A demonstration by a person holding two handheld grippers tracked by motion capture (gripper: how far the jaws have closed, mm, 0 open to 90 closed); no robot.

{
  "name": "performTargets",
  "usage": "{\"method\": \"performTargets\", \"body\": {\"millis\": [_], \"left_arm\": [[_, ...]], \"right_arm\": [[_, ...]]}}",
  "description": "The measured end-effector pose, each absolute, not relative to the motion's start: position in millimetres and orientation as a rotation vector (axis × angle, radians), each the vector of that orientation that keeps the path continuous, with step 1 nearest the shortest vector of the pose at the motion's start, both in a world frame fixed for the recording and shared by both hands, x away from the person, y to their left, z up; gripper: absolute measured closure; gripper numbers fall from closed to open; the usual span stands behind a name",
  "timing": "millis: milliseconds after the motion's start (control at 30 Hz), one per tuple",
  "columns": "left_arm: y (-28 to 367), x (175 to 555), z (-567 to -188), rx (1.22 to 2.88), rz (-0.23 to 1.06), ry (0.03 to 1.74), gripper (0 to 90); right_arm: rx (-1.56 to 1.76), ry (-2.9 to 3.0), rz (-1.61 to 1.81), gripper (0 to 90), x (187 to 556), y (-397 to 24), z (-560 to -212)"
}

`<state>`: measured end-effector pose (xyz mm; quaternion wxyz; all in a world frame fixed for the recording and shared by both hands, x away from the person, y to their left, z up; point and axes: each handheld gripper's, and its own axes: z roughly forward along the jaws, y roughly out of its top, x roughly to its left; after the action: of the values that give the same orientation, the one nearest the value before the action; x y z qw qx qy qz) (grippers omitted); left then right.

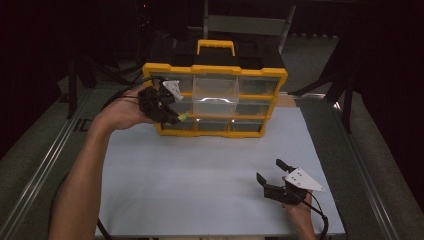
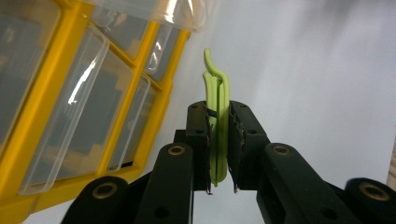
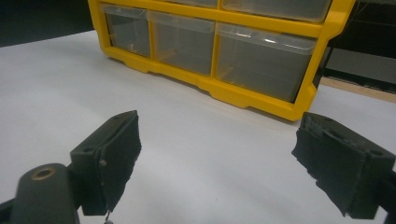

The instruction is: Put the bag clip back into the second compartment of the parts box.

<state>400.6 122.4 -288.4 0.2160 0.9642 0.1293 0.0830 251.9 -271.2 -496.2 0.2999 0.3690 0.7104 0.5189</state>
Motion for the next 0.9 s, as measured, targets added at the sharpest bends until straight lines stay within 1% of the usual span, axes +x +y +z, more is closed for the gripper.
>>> {"method": "performTargets", "body": {"millis": [667,900], "left_arm": [[123,415,-262,2.698,0.243,0.393,80.7],[123,417,-259,2.716,0.257,0.405,80.7]], "right_arm": [[0.985,1.885,1.379,13.9,251,-272,-496],[0.982,1.884,1.378,13.9,251,-272,-496]]}}
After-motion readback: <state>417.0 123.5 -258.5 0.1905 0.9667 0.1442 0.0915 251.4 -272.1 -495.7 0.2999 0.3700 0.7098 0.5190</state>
